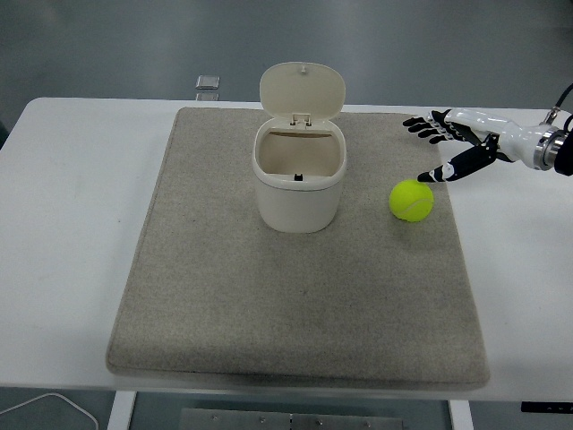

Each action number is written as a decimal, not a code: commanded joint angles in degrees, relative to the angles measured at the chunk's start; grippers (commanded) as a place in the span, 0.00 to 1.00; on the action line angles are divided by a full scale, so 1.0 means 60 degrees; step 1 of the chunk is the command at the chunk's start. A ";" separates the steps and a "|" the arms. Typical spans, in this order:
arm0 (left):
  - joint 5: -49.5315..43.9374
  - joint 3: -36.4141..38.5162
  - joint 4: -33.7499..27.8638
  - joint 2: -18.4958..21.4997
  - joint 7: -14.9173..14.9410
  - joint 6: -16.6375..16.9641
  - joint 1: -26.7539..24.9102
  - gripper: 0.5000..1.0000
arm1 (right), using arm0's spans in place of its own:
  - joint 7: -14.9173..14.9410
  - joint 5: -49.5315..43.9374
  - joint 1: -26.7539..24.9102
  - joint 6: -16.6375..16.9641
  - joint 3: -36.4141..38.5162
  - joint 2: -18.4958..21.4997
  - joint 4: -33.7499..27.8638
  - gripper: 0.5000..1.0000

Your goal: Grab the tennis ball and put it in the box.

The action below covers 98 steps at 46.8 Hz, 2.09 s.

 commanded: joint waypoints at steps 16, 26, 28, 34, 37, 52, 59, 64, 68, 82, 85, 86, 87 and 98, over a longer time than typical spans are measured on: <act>0.0000 0.0000 0.0000 0.0000 0.0000 0.0000 -0.0001 0.99 | 0.0084 -0.1404 -0.0116 -0.0174 -0.0380 -0.0035 0.0447 0.83; 0.0000 0.0000 0.0001 0.0000 0.0000 0.0000 -0.0001 0.99 | 0.0070 -0.1771 -0.0233 -0.0833 -0.0687 0.0112 0.0447 0.83; 0.0000 0.0000 0.0015 0.0000 0.0000 0.0000 -0.0001 0.99 | 0.0070 -0.1800 -0.0248 -0.0863 -0.0702 0.0200 0.0432 0.83; 0.0000 0.0000 0.0000 0.0000 0.0000 0.0000 -0.0001 0.99 | 0.0070 -0.2005 -0.0365 -0.0950 -0.0702 0.0244 0.0417 0.83; 0.0000 0.0000 0.0000 0.0000 0.0000 0.0000 -0.0001 0.99 | 0.0070 -0.2005 -0.0438 -0.1082 -0.0702 0.0259 0.0417 0.82; 0.0000 0.0000 0.0000 0.0000 0.0000 0.0000 -0.0001 0.99 | 0.0084 -0.2093 -0.0614 -0.1332 -0.0717 0.0508 0.0373 0.43; 0.0000 0.0000 0.0000 0.0000 0.0000 0.0000 -0.0001 0.99 | 0.0084 -0.2166 -0.0629 -0.1332 -0.0717 0.0508 0.0373 0.22; 0.0000 0.0000 0.0000 0.0000 0.0000 0.0000 -0.0001 0.99 | 0.0084 -0.2225 -0.0629 -0.1332 -0.0717 0.0508 0.0373 0.14; 0.0000 0.0000 0.0000 0.0000 0.0000 0.0000 -0.0001 0.99 | 0.0084 -0.2225 -0.0629 -0.1332 -0.0717 0.0508 0.0373 0.10; 0.0000 0.0000 0.0000 0.0000 0.0000 0.0000 -0.0001 0.99 | 0.0275 -0.2093 -0.0511 -0.1361 -0.0615 0.0478 0.0373 0.00; 0.0000 0.0000 0.0000 0.0000 0.0000 0.0000 -0.0001 0.99 | 0.0377 -0.2020 -0.0439 -0.1361 -0.0541 0.0405 0.0403 0.00; 0.0000 0.0000 0.0000 0.0000 0.0000 0.0000 -0.0001 0.99 | 0.0435 -0.2006 -0.0409 -0.1361 -0.0541 0.0376 0.0417 0.00; 0.0000 0.0000 0.0000 0.0000 0.0000 0.0000 -0.0001 0.99 | 0.0494 -0.1991 -0.0365 -0.1361 -0.0527 0.0347 0.0432 0.00; 0.0000 0.0000 0.0001 0.0000 0.0000 0.0000 -0.0001 0.99 | 0.1432 -0.1376 -0.0087 -0.0908 -0.0043 -0.0181 0.1003 0.00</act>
